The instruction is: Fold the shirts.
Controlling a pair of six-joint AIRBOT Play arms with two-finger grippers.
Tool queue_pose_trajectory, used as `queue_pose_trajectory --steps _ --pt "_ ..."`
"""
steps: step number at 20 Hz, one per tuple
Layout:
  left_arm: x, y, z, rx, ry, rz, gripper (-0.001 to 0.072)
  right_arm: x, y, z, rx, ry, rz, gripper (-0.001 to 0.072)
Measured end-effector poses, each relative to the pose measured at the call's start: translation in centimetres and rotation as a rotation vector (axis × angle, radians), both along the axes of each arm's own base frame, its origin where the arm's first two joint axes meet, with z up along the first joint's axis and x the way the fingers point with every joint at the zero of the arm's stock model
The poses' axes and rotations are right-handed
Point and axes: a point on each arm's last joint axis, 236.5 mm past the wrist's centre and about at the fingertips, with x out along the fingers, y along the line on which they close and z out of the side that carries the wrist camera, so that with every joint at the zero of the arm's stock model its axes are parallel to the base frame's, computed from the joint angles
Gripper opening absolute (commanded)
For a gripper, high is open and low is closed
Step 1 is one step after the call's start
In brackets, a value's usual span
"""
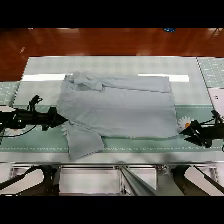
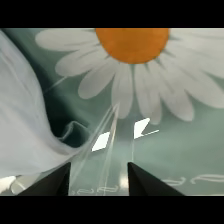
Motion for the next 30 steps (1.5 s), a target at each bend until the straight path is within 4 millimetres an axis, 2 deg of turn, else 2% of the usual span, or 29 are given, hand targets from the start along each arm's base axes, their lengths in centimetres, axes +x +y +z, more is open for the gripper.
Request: queue_pose_trajectory --steps 3,6,8,9,10,11,13,15,16,18,20,22,23,25,27,29,30 --pt "0.0 -0.1 0.1 -0.002 0.0 -0.003 0.0018 0.7 1.1 -0.5 0.043 -0.003 0.017 0.0408" --pt "0.1 0.0 0.0 0.001 -0.002 0.0 0.0018 2.3 1.9 -0.8 0.078 -0.046 -0.005 0.0408" --pt "0.3 0.2 -0.1 0.01 -0.006 0.009 0.0018 3.1 3.1 -1.0 0.115 -0.057 0.005 0.0407" --pt "0.5 0.3 -0.1 0.013 -0.01 0.017 0.0018 3.4 3.8 -1.2 0.131 -0.058 0.016 0.0335" --pt "0.7 0.3 -0.1 0.014 -0.012 0.027 0.0018 3.9 4.4 -1.5 0.134 -0.065 0.031 0.0162" --pt "0.8 0.3 -0.1 0.011 -0.015 0.031 0.0018 4.3 4.7 -1.8 0.123 -0.075 0.048 0.0023" --pt "1.6 0.3 0.4 0.001 -0.034 0.048 0.0018 6.5 5.5 -1.2 0.126 -0.156 0.078 0.0022" --pt "3.4 0.3 2.1 -0.021 -0.098 0.066 0.0018 9.3 6.4 1.7 0.162 -0.27 0.105 0.0021" --pt "5.0 0.2 3.8 -0.043 -0.159 0.078 0.0018 11.2 6.2 3.9 0.156 -0.347 0.116 0.0021" --pt "8.9 0.2 9.3 -0.095 -0.332 0.105 0.0018 15.2 5.4 10.1 0.105 -0.534 0.153 0.0021" --pt "12.6 0.7 17.3 -0.118 -0.56 0.119 0.0017 18.7 4.3 18.7 0.008 -0.758 0.192 0.0021" --pt "14.5 1.3 26.2 -0.074 -0.797 0.107 0.0017 20.1 3.5 28.0 -0.125 -0.96 0.238 0.0021" --pt "14.7 1.4 30.5 -0.039 -0.905 0.096 0.0017 20.0 3.3 32.4 -0.199 -1.05 0.254 0.0021" --pt "13.6 1.7 39.2 0.07 -1.114 0.089 0.0016 18.3 3.2 40.6 -0.359 -1.205 0.274 0.0021" --pt "11.0 1.8 46.3 0.209 -1.282 0.092 0.0017 15.2 4.0 47.0 -0.487 -1.337 0.28 0.0021" --pt "7.1 1.8 51.9 0.352 -1.418 0.119 0.0017 11.6 5.1 51.5 -0.593 -1.437 0.281 0.0021" --pt "5.0 1.9 53.9 0.418 -1.463 0.144 0.0018 9.9 5.6 53.0 -0.637 -1.473 0.281 0.0021"
